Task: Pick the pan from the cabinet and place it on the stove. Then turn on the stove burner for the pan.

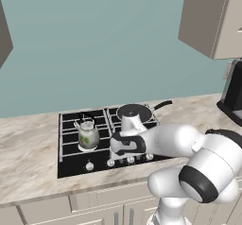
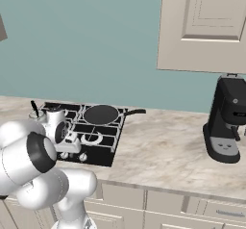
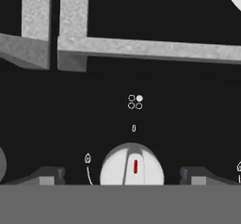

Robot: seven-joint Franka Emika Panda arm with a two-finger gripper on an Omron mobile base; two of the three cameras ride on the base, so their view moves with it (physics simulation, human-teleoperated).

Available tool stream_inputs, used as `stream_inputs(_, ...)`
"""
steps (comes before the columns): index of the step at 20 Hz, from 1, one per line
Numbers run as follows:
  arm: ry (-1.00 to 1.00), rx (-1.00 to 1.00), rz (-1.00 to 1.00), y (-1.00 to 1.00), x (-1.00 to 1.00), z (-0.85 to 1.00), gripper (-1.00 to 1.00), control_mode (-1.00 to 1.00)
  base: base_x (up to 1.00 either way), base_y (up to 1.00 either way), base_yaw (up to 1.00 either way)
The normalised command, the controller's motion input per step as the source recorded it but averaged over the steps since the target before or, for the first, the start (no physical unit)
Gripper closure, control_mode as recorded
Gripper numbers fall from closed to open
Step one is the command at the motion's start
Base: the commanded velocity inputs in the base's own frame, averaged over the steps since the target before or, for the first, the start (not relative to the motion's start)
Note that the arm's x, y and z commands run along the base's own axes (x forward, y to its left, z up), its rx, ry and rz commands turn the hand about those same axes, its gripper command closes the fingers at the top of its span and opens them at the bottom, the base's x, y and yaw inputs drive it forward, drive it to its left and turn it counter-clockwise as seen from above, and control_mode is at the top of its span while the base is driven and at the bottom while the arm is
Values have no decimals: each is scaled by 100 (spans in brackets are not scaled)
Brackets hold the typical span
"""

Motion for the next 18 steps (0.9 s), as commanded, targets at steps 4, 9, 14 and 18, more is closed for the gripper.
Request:
stream_inputs(4,0,0,0,0,-19,-17,-100,-100,0,0,0)
stream_inputs(9,0,0,0,0,-6,-16,-100,-100,0,0,0)
stream_inputs(14,0,0,0,0,0,-19,100,-100,0,0,0)
stream_inputs(18,0,0,0,0,-11,-13,100,-100,0,0,0)
